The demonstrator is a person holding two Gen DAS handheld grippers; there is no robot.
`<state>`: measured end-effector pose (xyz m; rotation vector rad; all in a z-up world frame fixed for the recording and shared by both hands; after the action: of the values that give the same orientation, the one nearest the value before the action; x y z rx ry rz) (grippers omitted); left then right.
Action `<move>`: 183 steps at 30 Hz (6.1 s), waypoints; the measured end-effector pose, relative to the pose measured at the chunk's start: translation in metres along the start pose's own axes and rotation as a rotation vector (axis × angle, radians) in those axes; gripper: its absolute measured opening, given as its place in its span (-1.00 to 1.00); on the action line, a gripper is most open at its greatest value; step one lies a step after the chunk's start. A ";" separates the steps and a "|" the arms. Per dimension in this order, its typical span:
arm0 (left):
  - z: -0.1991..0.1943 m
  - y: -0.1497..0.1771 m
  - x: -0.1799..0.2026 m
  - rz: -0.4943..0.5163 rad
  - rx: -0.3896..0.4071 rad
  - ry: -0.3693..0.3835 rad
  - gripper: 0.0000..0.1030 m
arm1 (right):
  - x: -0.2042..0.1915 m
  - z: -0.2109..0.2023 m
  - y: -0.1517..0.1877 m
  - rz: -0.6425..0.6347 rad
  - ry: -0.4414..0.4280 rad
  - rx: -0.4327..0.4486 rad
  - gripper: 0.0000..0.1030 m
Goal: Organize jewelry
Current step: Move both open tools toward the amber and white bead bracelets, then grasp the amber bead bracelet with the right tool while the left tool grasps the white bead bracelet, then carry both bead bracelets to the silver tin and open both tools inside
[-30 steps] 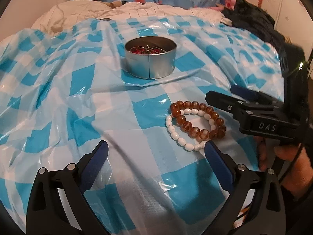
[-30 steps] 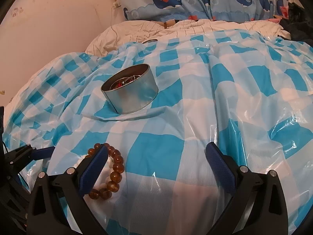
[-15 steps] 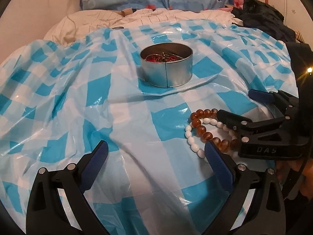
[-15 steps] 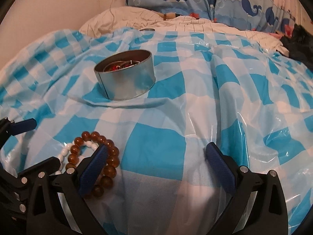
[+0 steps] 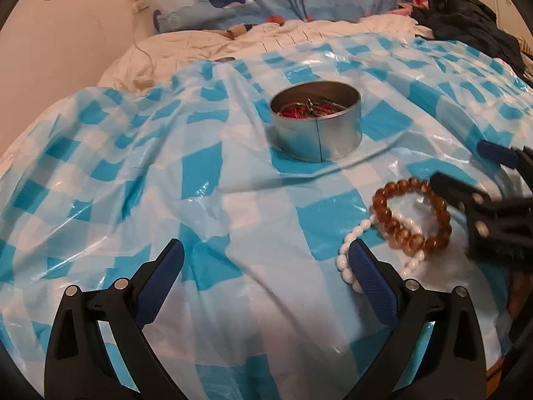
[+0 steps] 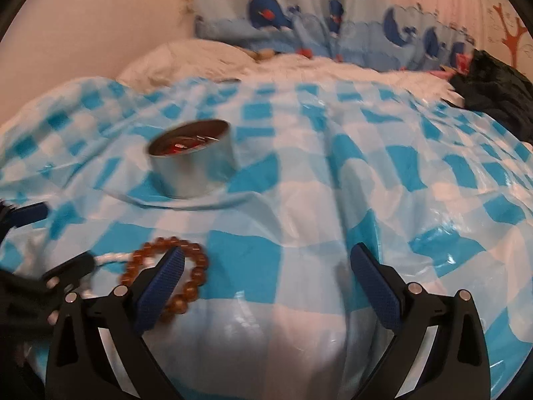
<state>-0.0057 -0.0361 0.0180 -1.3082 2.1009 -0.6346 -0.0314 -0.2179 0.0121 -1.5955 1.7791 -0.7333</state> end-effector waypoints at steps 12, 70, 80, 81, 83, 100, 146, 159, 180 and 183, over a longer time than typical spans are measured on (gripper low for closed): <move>0.005 0.000 -0.008 -0.017 -0.021 0.013 0.84 | -0.001 0.001 -0.005 0.012 0.033 0.003 0.86; 0.020 -0.003 0.030 -0.014 -0.039 0.222 0.83 | -0.011 0.026 -0.002 -0.136 -0.116 -0.177 -0.55; 0.024 -0.003 0.011 -0.095 -0.064 0.239 -0.76 | -0.012 0.027 -0.001 -0.128 -0.132 -0.182 -0.64; 0.024 -0.002 0.007 -0.118 -0.067 0.259 -0.77 | -0.012 0.027 0.000 -0.126 -0.132 -0.184 -0.63; 0.026 -0.001 0.004 -0.137 -0.070 0.278 -0.79 | -0.013 0.027 0.001 -0.127 -0.128 -0.181 -0.52; 0.010 -0.011 -0.015 -0.184 -0.005 0.271 -0.88 | -0.011 0.021 -0.008 -0.067 -0.205 -0.147 -0.75; -0.017 -0.070 -0.012 -0.110 0.090 0.306 -0.88 | 0.014 -0.019 -0.079 0.144 -0.561 -0.006 -0.76; -0.011 -0.077 -0.016 -0.229 0.113 0.475 -0.88 | 0.040 -0.002 -0.075 0.358 -0.703 -0.021 -0.76; 0.049 -0.045 -0.016 -0.200 -0.115 0.307 -0.86 | 0.023 0.038 -0.045 0.090 -0.296 -0.216 -0.21; 0.049 -0.047 -0.022 -0.200 -0.101 0.258 -0.84 | 0.022 0.036 -0.045 0.038 -0.210 -0.187 0.14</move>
<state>0.0660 -0.0398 0.0184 -1.5796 2.2473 -0.8296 0.0235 -0.2448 0.0216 -1.6870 1.7587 -0.3744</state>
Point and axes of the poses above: each gripper's, at about its wrist camera, not at the fingertips, and z roughly the way its jaws point, x to its right, y to its underside, the point moved 3 cm from there along z, roughly the way its jaws point, and after that the axes turned 1 degree about z, right-handed, at the moved point
